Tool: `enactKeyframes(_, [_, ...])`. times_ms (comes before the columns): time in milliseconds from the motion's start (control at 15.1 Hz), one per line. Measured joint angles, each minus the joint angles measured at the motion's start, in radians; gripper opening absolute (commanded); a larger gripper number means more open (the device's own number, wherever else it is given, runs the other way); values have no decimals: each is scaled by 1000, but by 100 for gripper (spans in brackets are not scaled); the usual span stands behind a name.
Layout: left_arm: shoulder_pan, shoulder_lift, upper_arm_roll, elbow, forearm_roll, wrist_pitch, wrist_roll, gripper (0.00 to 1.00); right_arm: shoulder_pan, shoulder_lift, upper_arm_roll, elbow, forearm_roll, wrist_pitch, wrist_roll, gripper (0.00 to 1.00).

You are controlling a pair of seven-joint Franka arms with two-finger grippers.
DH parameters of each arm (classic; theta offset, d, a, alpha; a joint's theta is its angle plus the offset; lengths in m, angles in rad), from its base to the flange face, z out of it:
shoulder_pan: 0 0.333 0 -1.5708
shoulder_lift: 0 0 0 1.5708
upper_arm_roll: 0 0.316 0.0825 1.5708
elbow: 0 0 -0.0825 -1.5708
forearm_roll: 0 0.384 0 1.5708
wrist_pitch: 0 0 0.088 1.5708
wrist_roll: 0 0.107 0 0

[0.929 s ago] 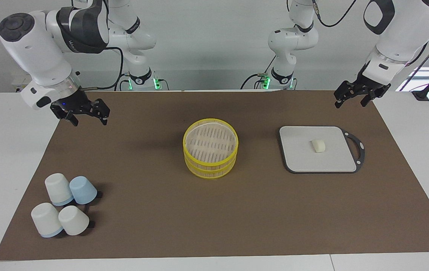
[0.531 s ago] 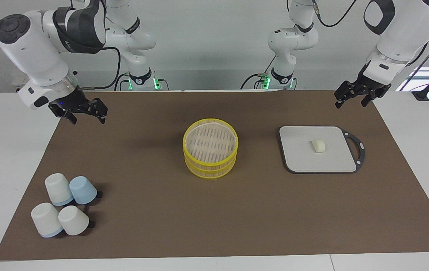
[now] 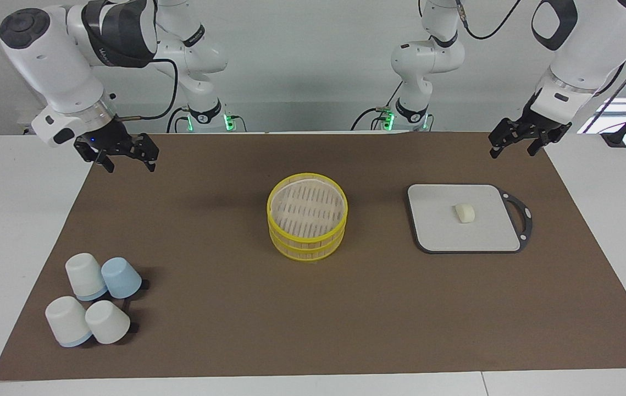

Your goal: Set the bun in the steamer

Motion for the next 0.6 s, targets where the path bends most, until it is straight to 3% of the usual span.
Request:
enactKeyframes(265, [2, -2, 3, -11, 1, -2, -1, 100, 21, 0, 16, 2, 1, 26, 18, 99])
enactKeyframes(398, [7, -11, 9, -48, 1, 29, -1, 100, 95, 9, 21, 23, 1, 30, 96, 99])
enactKeyframes(597, [17, -50, 10, -183, 2, 158, -1, 100, 239, 59, 29, 91, 1, 32, 286, 99])
